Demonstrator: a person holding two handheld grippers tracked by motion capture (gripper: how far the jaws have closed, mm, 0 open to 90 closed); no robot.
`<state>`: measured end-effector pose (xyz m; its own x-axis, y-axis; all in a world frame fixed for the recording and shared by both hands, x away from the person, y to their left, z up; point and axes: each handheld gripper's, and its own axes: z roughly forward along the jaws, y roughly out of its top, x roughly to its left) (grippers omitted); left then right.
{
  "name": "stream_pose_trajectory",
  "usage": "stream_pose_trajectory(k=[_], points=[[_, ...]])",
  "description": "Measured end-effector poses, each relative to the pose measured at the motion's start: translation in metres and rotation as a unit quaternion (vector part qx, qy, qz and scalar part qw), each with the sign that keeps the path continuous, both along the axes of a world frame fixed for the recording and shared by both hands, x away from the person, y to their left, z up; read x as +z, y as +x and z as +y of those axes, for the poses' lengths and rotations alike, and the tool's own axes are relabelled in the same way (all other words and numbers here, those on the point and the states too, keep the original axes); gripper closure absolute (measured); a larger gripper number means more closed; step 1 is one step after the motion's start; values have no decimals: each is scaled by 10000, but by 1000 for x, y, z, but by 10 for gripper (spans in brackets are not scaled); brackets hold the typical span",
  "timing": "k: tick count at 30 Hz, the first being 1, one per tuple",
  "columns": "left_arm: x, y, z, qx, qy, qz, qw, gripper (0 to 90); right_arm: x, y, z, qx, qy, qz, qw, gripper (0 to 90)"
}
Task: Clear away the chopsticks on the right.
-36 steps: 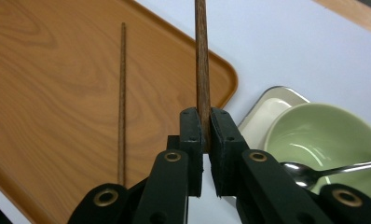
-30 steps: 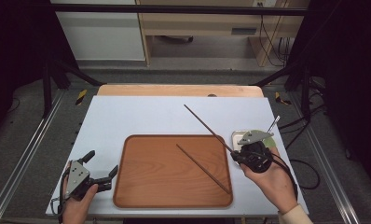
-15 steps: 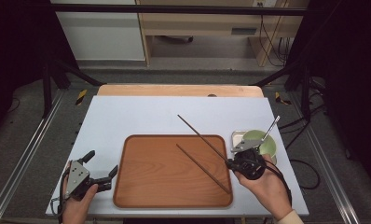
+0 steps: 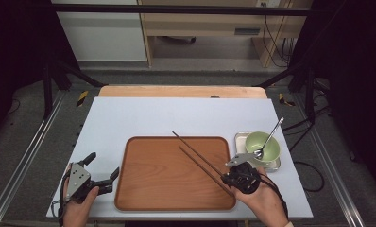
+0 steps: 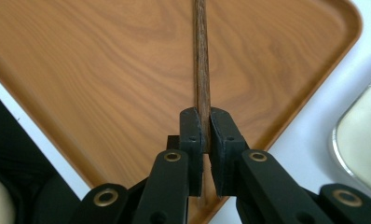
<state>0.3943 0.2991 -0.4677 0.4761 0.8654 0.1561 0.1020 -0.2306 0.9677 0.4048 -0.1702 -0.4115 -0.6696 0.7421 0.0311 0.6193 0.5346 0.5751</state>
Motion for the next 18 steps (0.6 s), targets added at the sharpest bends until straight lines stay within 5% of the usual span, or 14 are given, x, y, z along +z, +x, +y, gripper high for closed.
stream_pose_trajectory(k=[18], points=[[0, 0, -2, -25, 18, -7, 10000, 32, -19, -17, 2, 7, 0, 348, 9994, 846]])
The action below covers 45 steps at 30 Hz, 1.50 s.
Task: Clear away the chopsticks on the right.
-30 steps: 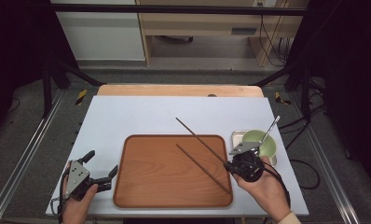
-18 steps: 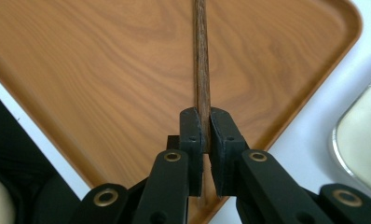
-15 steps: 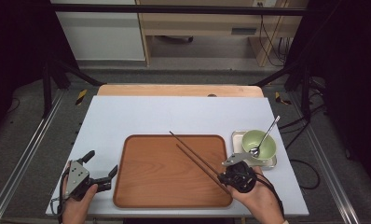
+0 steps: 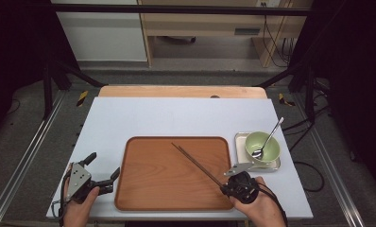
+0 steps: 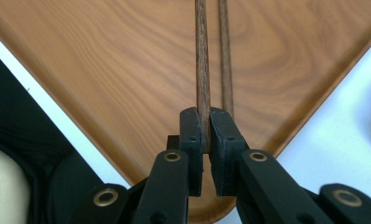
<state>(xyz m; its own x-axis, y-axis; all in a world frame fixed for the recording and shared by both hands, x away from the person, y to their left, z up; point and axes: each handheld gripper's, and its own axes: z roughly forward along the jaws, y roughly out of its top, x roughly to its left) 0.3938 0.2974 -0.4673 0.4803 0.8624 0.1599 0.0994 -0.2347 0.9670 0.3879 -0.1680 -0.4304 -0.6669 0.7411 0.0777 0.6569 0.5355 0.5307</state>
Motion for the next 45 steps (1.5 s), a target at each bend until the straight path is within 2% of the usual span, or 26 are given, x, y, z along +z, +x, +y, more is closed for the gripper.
stream_pose_trajectory(k=[7, 8, 18, 19, 27, 34, 38, 41, 42, 44, 45], points=[[0, 0, 0, -6, -12, -7, 10000, 32, -7, -3, 1, -104, -45, 150, 9998, 846], [0, 0, 0, -7, -13, -8, 10000, 32, -8, -3, 0, -32, -75, 121, 9999, 846], [1, -1, -1, -34, -9, -24, 10000, 32, -16, -5, 1, -317, -17, 295, 9991, 844], [1, -1, -1, -36, -5, -26, 10000, 32, -17, -5, 0, -235, -38, 270, 9994, 844], [1, -1, -1, -26, -11, -22, 10000, 32, -17, -5, -1, -282, -17, 330, 9991, 841], [1, 0, -1, -38, -17, -19, 10000, 32, -12, -9, -5, -288, 35, 198, 9994, 792], [1, 0, -1, -41, -20, -18, 10000, 32, -9, -8, -10, -284, 190, -49, 9994, 756], [1, 0, -1, -36, -5, -6, 10000, 32, -10, -5, -15, -383, 342, -206, 9985, 747], [1, 0, -1, -37, -3, -9, 10000, 32, -10, -5, -15, -462, 382, -186, 9980, 745], [1, 0, -1, -41, -11, -8, 10000, 32, -11, -2, -17, -499, 462, -286, 9973, 736], [1, 0, -1, -51, -5, -3, 10000, 32, -11, -2, -17, -580, 483, -251, 9968, 731]])
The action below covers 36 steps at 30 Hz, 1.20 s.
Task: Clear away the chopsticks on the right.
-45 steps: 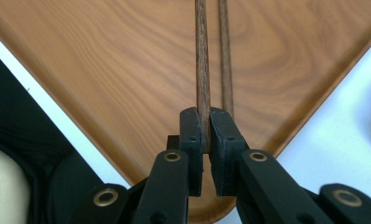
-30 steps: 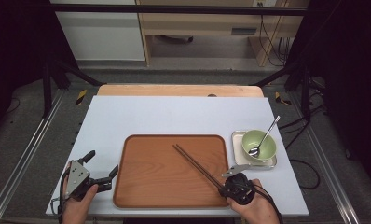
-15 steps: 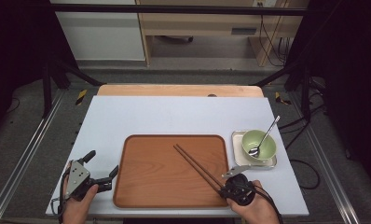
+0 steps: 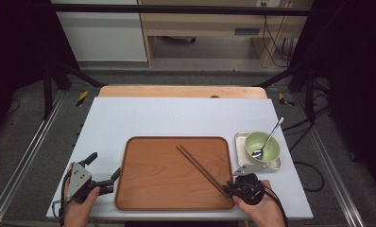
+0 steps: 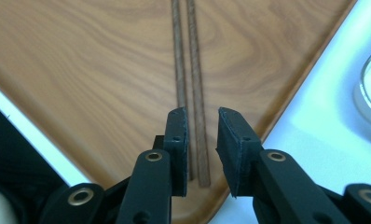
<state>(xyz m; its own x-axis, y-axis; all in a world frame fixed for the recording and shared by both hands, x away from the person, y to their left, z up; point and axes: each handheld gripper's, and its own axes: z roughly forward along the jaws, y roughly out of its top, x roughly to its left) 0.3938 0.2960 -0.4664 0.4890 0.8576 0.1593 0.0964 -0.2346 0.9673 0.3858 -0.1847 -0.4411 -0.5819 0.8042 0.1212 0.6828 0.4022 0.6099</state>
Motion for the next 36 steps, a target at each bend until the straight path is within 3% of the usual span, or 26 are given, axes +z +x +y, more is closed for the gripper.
stream_pose_trajectory(k=[4, 10, 17, 25, 28, 36], points=[[0, 0, 0, -20, -7, 8, 10000, 32, -2, 4, -1, -8, -13, -275, 9996, 700], [1, 0, 0, -42, -2, 21, 10000, 32, -2, 9, -3, -94, 318, -620, 9975, 618], [3, 0, -2, -148, 17, 59, 9999, 31, -7, 8, -5, -172, 649, -900, 9937, 447], [10, 0, -12, -472, 146, 231, 9985, 30, -6, 4, -10, -287, 837, -1510, 9846, 205], [13, -1, -18, -582, 274, 270, 9976, 32, -7, 3, -12, -342, 872, -1616, 9824, 136], [29, -5, -34, -839, 183, 464, 9952, 69, -1, -5, -23, -445, 972, -1940, 9752, 87]])
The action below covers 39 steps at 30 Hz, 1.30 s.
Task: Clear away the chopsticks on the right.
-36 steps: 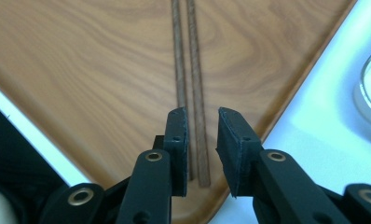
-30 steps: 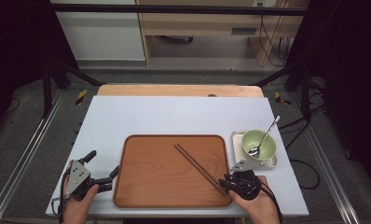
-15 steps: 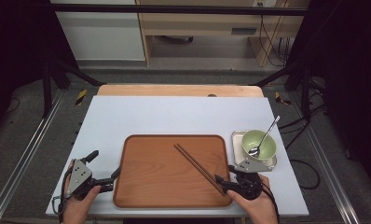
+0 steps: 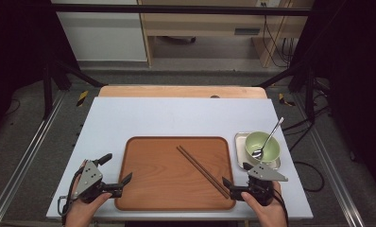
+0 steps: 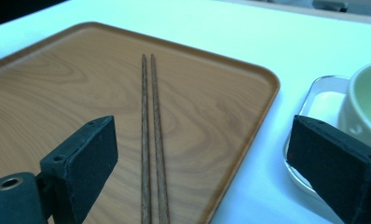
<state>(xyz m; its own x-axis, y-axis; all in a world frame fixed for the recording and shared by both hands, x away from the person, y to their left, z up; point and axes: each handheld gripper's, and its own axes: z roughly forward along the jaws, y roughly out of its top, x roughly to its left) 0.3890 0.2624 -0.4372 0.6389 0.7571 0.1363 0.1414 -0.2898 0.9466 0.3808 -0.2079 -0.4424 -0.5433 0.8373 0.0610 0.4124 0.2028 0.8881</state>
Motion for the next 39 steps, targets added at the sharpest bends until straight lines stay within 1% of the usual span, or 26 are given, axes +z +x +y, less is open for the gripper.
stream_pose_trajectory(k=[2, 4, 6, 7, 9, 11, 12, 14, 15, 16, 17, 18, 20, 22, 23, 25, 27, 30, 32, 34, 37, 39], points=[[6, 2, -7, -84, 63, 77, 9999, 91, 1, -2, -3, -2, -21, -66, 10000, 77], [11, 7, -17, -169, 231, 126, 9995, 116, 1, -4, -7, 6, -69, -122, 9999, 86], [13, 13, -28, -277, 445, 187, 9985, 142, 1, -5, -12, -38, -93, -114, 9999, 97], [14, 16, -34, -329, 533, 256, 9977, 160, 1, -6, -14, -61, -73, -112, 9999, 104], [15, 22, -46, -449, 660, 427, 9959, 192, 1, -8, -18, -105, -112, -130, 9998, 103], [13, 30, -63, -580, 874, 604, 9926, 220, 1, -11, -21, -171, -157, -233, 9995, 103], [12, 34, -70, -611, 972, 650, 9913, 245, 2, -12, -23, -212, -141, -299, 9992, 97], [8, 40, -82, -668, 1004, 784, 9896, 296, 3, -13, -26, -320, -129, -480, 9983, 87], [5, 45, -90, -731, 1051, 895, 9877, 313, 4, -13, -27, -371, -130, -539, 9978, 87], [3, 48, -96, -775, 1079, 977, 9863, 351, 5, -13, -28, -433, -118, -615, 9971, 88], [1, 51, -100, -783, 1100, 1041, 9854, 384, 5, -14, -29, -447, -131, -661, 9967, 87], [-1, 54, -107, -807, 1138, 1112, 9840, 402, 5, -14, -29, -476, -143, -700, 9963, 88], [-4, 59, -115, -829, 1188, 1204, 9821, 455, 5, -14, -31, -498, -121, -720, 9961, 88], [-8, 64, -123, -826, 1100, 1359, 9811, 517, 4, -13, -31, -463, -153, -720, 9962, 88], [-9, 65, -126, -810, 1107, 1392, 9807, 539, 3, -13, -30, -467, -169, -690, 9964, 87], [-11, 68, -130, -795, 1085, 1480, 9798, 598, 3, -13, -29, -455, -259, -706, 9961, 85], [-12, 70, -134, -787, 1068, 1542, 9791, 654, 3, -14, -29, -451, -278, -737, 9959, 85], [-15, 74, -137, -737, 1039, 1644, 9781, 736, 3, -13, -29, -466, -290, -693, 9961, 82], [-16, 76, -138, -734, 972, 1787, 9763, 776, 3, -14, -28, -448, -306, -687, 9962, 82], [-18, 78, -139, -703, 1025, 1845, 9749, 826, 2, -13, -28, -453, -324, -686, 9961, 82], [-20, 79, -140, -667, 1093, 1907, 9733, 864, 2, -13, -27, -463, -299, -663, 9963, 83], [-21, 81, -142, -667, 1107, 1971, 9718, 884, 2, -13, -28, -461, -319, -697, 9960, 84]])
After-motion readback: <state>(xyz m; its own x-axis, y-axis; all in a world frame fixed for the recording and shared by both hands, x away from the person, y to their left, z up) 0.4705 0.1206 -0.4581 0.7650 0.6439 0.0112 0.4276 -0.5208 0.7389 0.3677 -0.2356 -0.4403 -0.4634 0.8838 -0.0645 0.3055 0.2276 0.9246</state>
